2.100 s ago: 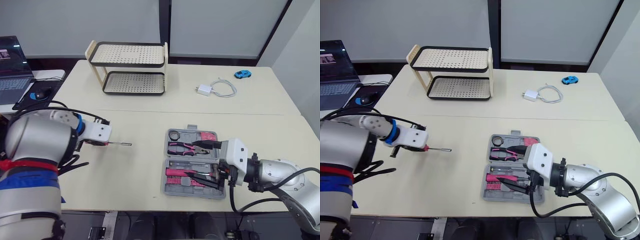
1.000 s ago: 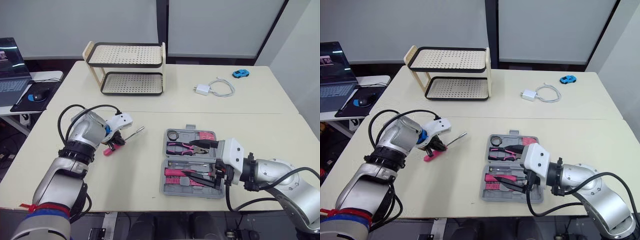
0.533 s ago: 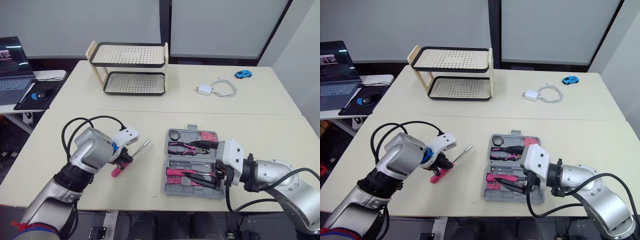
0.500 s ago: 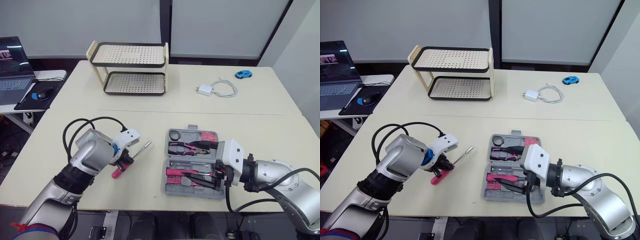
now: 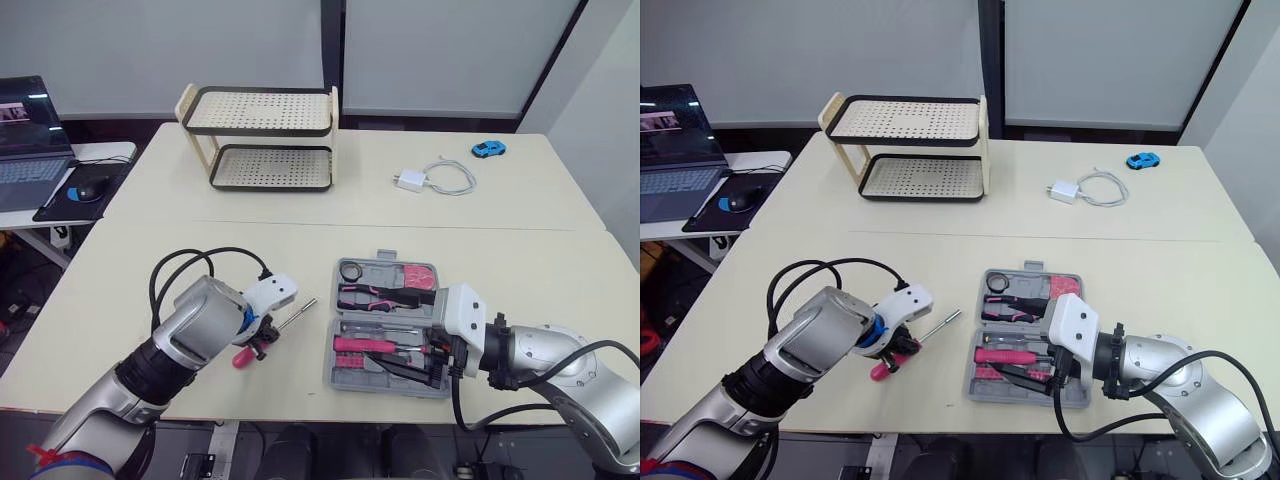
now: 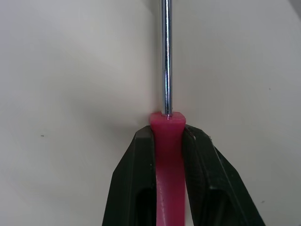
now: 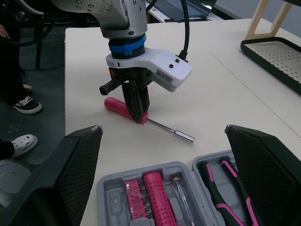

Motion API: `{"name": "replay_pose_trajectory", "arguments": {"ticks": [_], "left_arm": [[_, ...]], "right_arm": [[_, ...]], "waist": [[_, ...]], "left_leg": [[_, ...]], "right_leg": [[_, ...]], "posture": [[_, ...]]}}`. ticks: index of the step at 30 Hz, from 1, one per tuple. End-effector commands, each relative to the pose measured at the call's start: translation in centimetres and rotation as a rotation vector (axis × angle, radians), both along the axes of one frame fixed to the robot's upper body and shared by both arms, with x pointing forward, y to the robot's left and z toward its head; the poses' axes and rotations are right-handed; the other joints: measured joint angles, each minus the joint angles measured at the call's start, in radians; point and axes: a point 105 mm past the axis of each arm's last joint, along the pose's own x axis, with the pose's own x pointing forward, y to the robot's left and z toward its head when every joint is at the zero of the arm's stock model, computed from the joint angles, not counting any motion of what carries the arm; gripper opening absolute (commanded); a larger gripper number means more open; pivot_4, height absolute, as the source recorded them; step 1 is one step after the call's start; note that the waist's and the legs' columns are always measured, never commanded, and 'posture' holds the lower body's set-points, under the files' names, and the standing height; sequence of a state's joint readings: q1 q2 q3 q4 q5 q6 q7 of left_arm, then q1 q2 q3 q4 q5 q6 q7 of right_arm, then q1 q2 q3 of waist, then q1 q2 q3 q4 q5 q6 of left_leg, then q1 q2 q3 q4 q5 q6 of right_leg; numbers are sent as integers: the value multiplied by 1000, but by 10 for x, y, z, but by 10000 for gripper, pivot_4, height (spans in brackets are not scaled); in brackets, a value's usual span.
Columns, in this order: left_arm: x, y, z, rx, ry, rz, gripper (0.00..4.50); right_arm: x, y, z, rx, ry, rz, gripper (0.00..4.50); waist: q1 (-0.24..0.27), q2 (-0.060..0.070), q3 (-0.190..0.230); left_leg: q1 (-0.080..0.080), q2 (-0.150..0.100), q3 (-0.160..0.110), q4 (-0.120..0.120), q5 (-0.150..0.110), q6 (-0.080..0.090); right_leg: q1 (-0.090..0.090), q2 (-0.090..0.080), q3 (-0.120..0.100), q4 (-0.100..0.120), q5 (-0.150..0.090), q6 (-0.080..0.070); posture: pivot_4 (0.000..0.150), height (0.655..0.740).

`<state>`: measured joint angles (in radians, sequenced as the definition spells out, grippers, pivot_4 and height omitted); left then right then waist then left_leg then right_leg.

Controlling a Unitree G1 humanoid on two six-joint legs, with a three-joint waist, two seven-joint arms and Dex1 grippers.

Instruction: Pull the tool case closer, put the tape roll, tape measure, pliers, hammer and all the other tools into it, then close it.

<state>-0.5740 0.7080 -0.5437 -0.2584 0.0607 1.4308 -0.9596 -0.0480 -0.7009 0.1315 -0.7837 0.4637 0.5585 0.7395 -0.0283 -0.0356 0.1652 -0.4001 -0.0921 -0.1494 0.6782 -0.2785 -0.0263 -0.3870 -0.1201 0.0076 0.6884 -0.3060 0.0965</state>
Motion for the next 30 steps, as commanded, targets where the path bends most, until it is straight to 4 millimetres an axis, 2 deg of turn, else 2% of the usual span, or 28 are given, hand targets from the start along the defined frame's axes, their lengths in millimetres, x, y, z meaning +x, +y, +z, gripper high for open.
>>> {"name": "replay_pose_trajectory", "arguments": {"ticks": [1, 2, 4, 10, 15, 19, 23, 29, 30], "left_arm": [[-3, -9, 0, -7, -6, -48, 4265], [-3, -9, 0, -6, -7, -47, 4265], [-2, -8, -1, 0, -10, -47, 11848], [-2, -7, 0, 8, -14, -53, 30142], [0, -5, 15, -3, -42, -58, 44642], [-1, 3, 31, 0, -65, -58, 44642], [-8, 15, 58, -61, -73, -21, 44642], [-48, 44, 82, -185, -21, -10, 44642], [-52, 52, 85, -220, -63, -7, 44642]], "right_arm": [[-7, 2, 11, 13, -46, 24, 45000], [-7, 2, 11, 13, -46, 24, 45000], [-7, 2, 10, 12, -45, 23, 45000], [-6, 1, 9, 11, -43, 23, 45000], [-5, 1, 8, 10, -43, 26, 45000], [-3, 0, 8, 8, -47, 29, 45000], [-2, 1, 6, 7, -49, 39, 45000], [0, 2, 4, 0, -53, 71, 45000], [0, 2, 4, -2, -54, 82, 45000]], "waist": [[1, 0, 0], [1, 0, 0], [2, 0, 0], [2, 3, -2], [1, 4, -2], [1, 4, -2], [1, 4, -2], [-9, 6, -1], [-10, 7, -1]], "left_leg": [[0, 0, 0, 0, 0, 0], [0, 0, 0, 0, 0, 0], [0, 0, 1, 0, 0, 0], [0, 0, 1, 0, 0, 0], [1, 0, 1, 0, 0, 0], [1, 0, 1, 0, 0, 0], [1, 0, 2, -1, 0, 0], [1, 2, 4, -3, 0, 0], [2, 2, 5, -4, 0, 0]], "right_leg": [[0, 0, 0, 0, 0, 0], [0, 0, 0, 0, 0, 0], [0, 0, 0, 0, 0, 0], [1, -1, 1, 0, 0, 0], [1, 0, 1, 0, 0, 0], [0, 0, 1, -1, 0, 0], [0, 0, 2, -2, 0, 0], [-1, 1, 4, -3, 0, 0], [-1, 1, 4, -4, 0, 0]], "posture": [[1500, 7400], [1500, 7400], [1500, 7400], [1500, 7400], [1500, 7400], [1500, 7400], [1500, 7400], [1500, 7400], [1500, 7400]]}}
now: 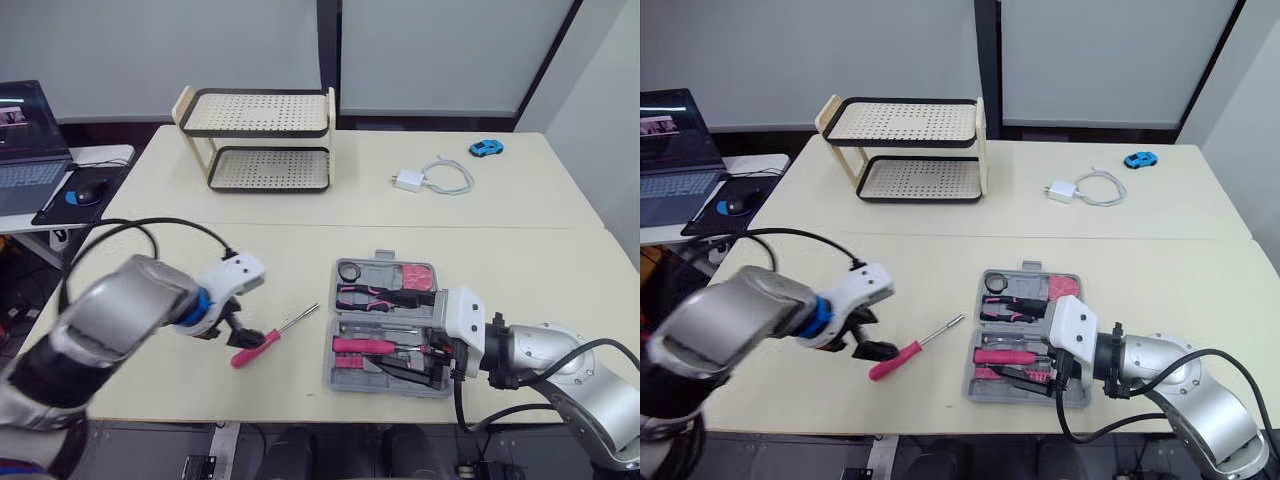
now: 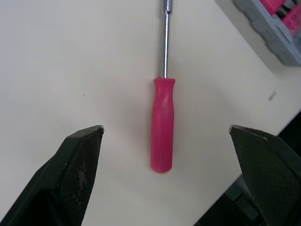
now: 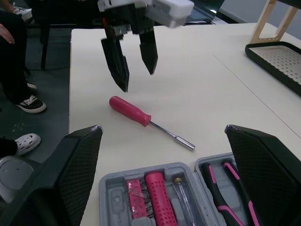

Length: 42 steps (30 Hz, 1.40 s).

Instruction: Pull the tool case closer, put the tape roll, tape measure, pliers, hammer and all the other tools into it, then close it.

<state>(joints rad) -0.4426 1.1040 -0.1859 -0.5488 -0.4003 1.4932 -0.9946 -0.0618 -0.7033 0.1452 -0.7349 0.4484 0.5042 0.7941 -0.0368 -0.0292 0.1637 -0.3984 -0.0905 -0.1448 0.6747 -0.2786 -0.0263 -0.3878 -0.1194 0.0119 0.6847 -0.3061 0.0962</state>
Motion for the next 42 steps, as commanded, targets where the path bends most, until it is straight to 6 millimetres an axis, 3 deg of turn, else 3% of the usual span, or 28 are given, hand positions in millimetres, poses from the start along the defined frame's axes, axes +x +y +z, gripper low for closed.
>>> {"name": "replay_pose_trajectory", "arguments": {"ticks": [1, 5, 9, 17, 22, 30, 42], "left_arm": [[-14, 14, 21, -138, -136, -16, 44642], [-32, 31, 29, -200, -298, -95, 44642], [-60, 65, 20, -286, -248, 112, 44642], [-74, 81, 18, -279, -352, 102, 44642], [-71, 78, 21, -297, -363, 80, 44642], [-47, 52, 14, -327, -423, 17, 44642], [-9, 14, -35, -276, -475, -23, 44642]], "right_arm": [[-1, 3, 7, 2, -48, 49, 45000], [1, 3, 7, 2, -49, 70, 45000], [2, 6, 7, 9, -25, 96, 45000], [3, 7, 8, 12, -18, 106, 45000], [4, 6, 7, 0, -20, 99, 45000], [-1, 7, 8, -16, -22, 102, 45000], [-4, 2, 7, -37, -15, 77, 45000]], "waist": [[-2, 2, 0], [9, 2, 1], [19, 2, 1], [35, 2, 1], [34, 2, 1], [34, 2, 1], [34, 2, 1]], "left_leg": [[0, 0, 0, 0, 0, 0], [0, 2, 3, -1, 0, 0], [1, 1, 5, -1, -2, 3], [3, 1, 6, -2, -3, 5], [4, 1, 7, -3, -3, 6], [7, 1, 8, -8, -3, 6], [7, 1, 8, -11, -3, 5]], "right_leg": [[0, 0, 0, -1, 0, 0], [0, 0, 1, -4, 0, -1], [0, -2, 2, -6, 0, -2], [0, -3, 2, -7, 1, -2], [0, -3, 3, -7, 1, -2], [1, -3, 4, -7, 1, -2], [2, -3, 4, -7, 1, -3]], "posture": [[1500, 7400], [1500, 7400], [1500, 7400], [1500, 7400], [1500, 7400], [1500, 7400], [1500, 7400]]}}
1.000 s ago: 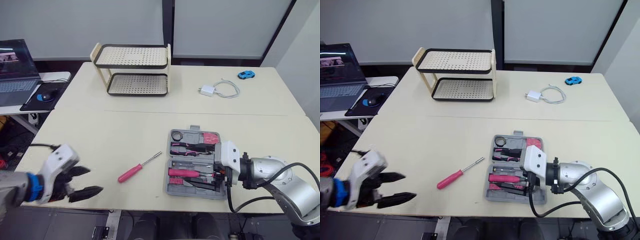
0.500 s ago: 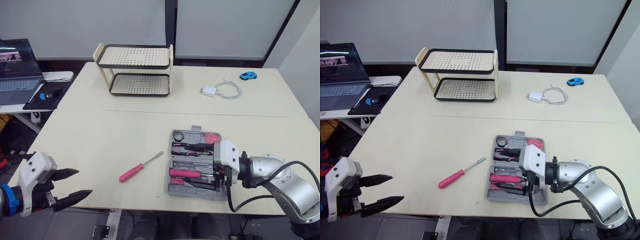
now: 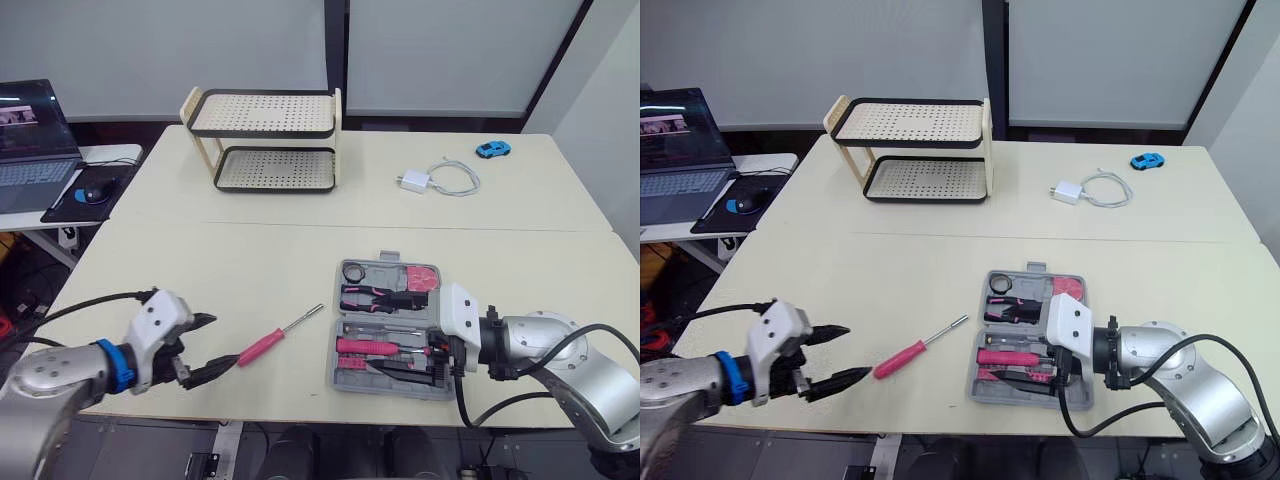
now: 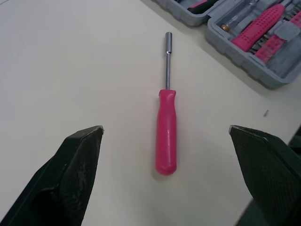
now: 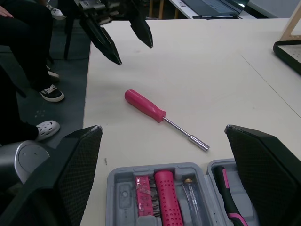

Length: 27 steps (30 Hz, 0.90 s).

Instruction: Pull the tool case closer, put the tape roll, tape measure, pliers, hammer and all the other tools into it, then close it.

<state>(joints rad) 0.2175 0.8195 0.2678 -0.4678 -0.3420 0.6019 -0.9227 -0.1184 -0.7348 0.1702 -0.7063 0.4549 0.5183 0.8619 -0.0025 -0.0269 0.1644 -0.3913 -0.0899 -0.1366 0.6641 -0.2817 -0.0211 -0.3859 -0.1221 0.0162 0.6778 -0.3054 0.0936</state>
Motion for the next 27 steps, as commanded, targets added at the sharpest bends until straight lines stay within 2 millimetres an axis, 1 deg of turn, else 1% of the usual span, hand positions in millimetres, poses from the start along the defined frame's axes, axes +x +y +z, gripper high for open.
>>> {"name": "replay_pose_trajectory", "arguments": {"ticks": [1, 5, 10, 13, 21, 27], "left_arm": [[9, -11, -10, 25, -17, 1, 44642], [17, -26, -19, 41, -25, -9, 44642], [20, -37, -31, 52, -14, -9, 44642], [22, -39, -41, 75, -2, 5, 44642], [33, -49, -55, 86, -15, 24, 44642], [34, -51, -62, 110, -4, 28, 44642]], "right_arm": [[-4, 1, 9, 15, -32, 0, 45000], [-2, 0, 9, 19, -31, -13, 45000], [-5, 0, 9, 18, -30, -23, 45000], [-7, 0, 9, 16, -29, -26, 45000], [-11, 0, 10, 11, -26, -33, 45000], [-10, 0, 12, 9, -28, -36, 45000]], "waist": [[0, 0, 0], [0, 0, 0], [-1, 0, 0], [0, 0, 0], [0, 0, 0], [0, 0, 0]], "left_leg": [[0, 0, 0, 0, 0, 0], [0, 0, 0, 0, 0, 0], [0, 0, 0, 0, 0, 0], [0, -1, 0, 0, 0, 0], [0, -1, 0, 0, 0, 0], [0, -1, 0, 0, 0, 0]], "right_leg": [[0, 0, 0, 0, 0, 0], [0, 0, 0, 0, 0, 0], [0, 0, 0, 0, 0, 0], [0, 0, 0, 0, 0, 0], [0, 0, 0, 0, 0, 0], [0, 0, 0, 0, 0, 0]], "posture": [[1500, 7400], [1500, 7400], [1500, 7400], [1500, 7400], [1500, 7400], [1500, 7400]]}}
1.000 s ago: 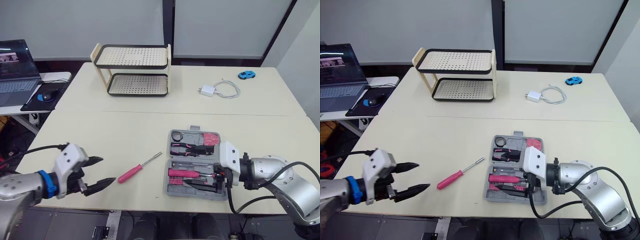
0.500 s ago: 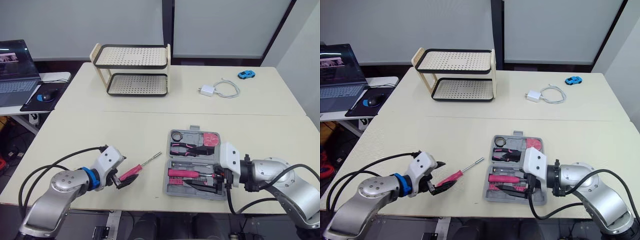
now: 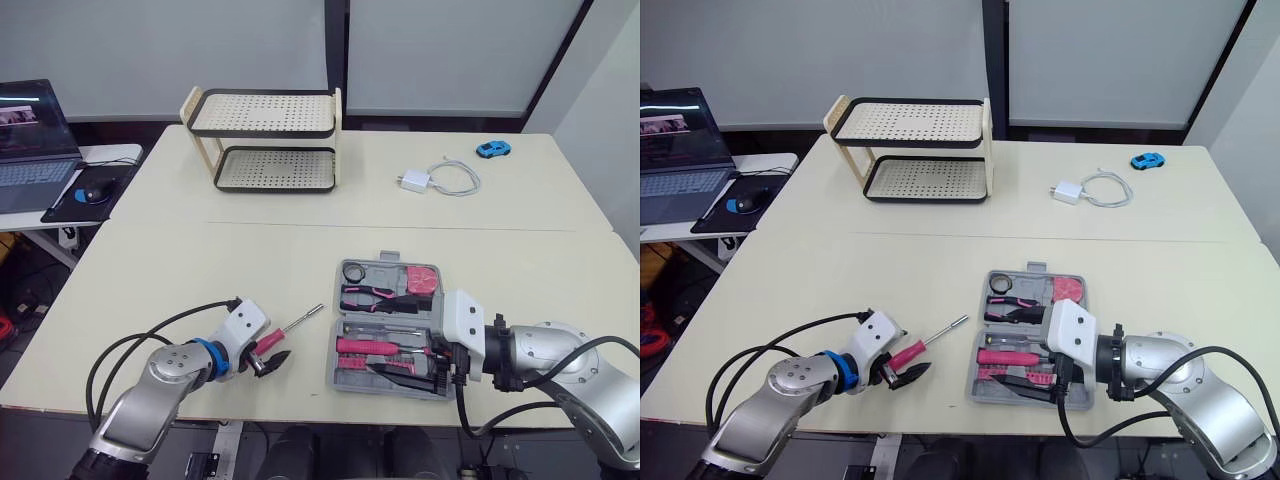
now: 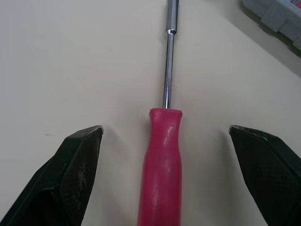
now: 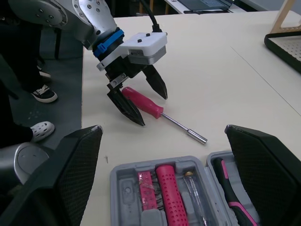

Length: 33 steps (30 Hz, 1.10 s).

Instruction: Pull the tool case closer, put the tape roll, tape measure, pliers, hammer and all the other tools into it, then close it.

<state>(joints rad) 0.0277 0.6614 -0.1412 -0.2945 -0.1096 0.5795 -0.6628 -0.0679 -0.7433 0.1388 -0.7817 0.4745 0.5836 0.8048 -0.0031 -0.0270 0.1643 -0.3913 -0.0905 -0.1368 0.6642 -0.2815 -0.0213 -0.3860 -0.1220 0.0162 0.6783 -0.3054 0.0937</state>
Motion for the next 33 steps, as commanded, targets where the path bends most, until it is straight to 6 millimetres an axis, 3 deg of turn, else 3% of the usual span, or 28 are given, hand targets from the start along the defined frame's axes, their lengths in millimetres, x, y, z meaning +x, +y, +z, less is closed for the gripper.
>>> {"name": "replay_pose_trajectory", "arguments": {"ticks": [1, 7, 8, 12, 20, 21, 26, 33], "left_arm": [[3, -2, 2, 10, -26, -3, 44642], [3, -1, -3, 29, -18, 2, 44642], [3, 0, -4, 30, -18, 5, 42906], [5, 0, -6, 33, -15, 12, 33506], [2, 6, -6, 42, -6, 29, 8586], [2, 8, -6, 42, -4, 32, 7090], [2, 12, 2, 28, -12, 23, 7202], [1, 7, 53, -130, -25, -143, 7202]], "right_arm": [[-3, 2, 12, 11, -48, 18, 45000], [-2, 3, 13, 10, -47, 19, 45000], [-2, 3, 13, 10, -47, 20, 45000], [-2, 3, 14, 12, -48, 20, 45000], [-1, 3, 13, 11, -48, 18, 45000], [-1, 3, 13, 11, -48, 18, 45000], [-1, 3, 13, 10, -49, 18, 45000], [-2, -3, 12, -5, -39, 24, 45000]], "waist": [[0, 0, 0], [1, 0, 0], [1, 0, 0], [1, 0, 0], [1, 0, 0], [1, 0, 0], [-1, 0, 0], [0, 0, 0]], "left_leg": [[0, 0, 0, 0, 0, 0], [0, 0, 0, 0, 0, 0], [0, 0, 0, 0, 0, 0], [0, 0, 0, 0, 0, 0], [0, 0, 0, 0, 0, 0], [0, 0, 0, 0, 0, 0], [0, 0, 0, 0, 0, 0], [0, 0, -1, 0, 0, 0]], "right_leg": [[0, 0, 0, 0, 0, 0], [0, 0, 0, 0, 0, 0], [0, 0, 0, 0, 0, 0], [0, 0, 0, 0, 0, 0], [0, 0, 0, 0, 0, 0], [0, 0, 0, 0, 0, 0], [0, 0, 0, 0, 0, 0], [-1, 0, 0, 0, 0, 0]], "posture": [[1500, 7400], [1500, 7400], [1500, 7400], [1500, 7400], [1500, 7400], [1500, 7400], [1500, 7400], [1500, 7400]]}}
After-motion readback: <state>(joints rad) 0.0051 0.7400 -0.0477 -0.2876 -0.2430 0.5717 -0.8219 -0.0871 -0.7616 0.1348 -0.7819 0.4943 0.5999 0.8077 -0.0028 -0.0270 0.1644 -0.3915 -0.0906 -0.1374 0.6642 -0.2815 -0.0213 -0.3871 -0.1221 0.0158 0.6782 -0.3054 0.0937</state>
